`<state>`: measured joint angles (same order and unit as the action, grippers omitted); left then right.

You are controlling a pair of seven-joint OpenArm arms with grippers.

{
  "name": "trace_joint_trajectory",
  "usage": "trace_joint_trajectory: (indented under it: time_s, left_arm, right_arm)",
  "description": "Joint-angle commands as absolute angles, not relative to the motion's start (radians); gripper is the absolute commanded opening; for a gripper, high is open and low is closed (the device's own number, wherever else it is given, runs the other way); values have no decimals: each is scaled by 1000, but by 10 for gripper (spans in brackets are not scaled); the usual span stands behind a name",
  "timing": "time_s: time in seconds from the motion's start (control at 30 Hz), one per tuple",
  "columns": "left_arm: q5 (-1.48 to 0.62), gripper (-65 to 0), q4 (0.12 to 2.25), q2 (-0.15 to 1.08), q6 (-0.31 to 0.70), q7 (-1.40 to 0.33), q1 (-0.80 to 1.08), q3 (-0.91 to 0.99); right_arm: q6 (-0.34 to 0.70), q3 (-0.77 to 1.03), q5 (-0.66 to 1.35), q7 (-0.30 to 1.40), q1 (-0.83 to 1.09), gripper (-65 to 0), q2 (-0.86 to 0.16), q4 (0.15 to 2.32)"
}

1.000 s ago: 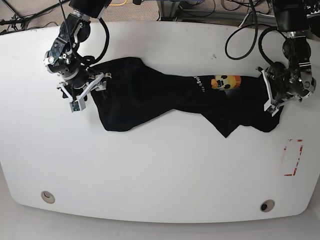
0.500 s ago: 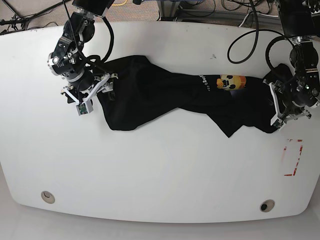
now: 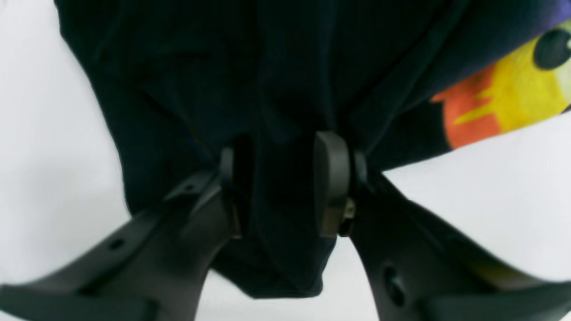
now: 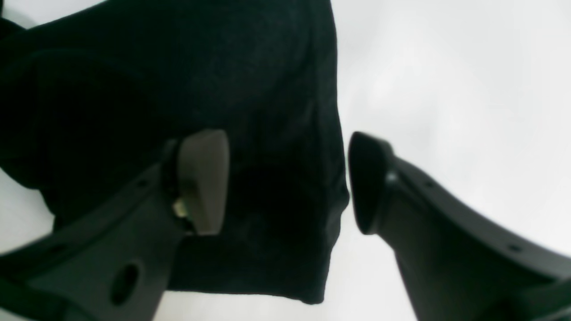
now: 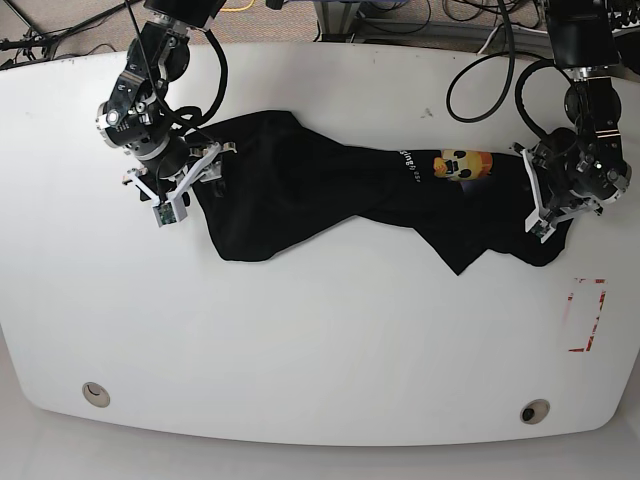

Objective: Fold the T-shirt properly
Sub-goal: 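Stretch the shirt between both grippers, right gripper shifting along its edge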

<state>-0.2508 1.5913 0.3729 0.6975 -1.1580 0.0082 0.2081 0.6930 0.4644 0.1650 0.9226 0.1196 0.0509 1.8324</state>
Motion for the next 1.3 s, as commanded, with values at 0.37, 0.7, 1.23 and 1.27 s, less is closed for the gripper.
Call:
trace_joint_trajectory:
  time_s: [0.37,0.7,1.23,1.27]
  left_arm:
    - [-236,-438,1626,435,698,-1213,-26,245]
    - [-247,-413,1720,461,698,-1204,-32,340]
    - [-298,-458,1675,459,698,-1206,-39,424]
    - [-295,-464,1670,458,698,-1203,-39,420]
  right_arm:
    - [698,474,177,922,68,-296,49,1791]
    - [698,487,174,919,-34,-184,61,1622]
    - [698,486,175,913,-45,-170,56,1640]
    - [698,487,175,913,-45,-170,55,1639]
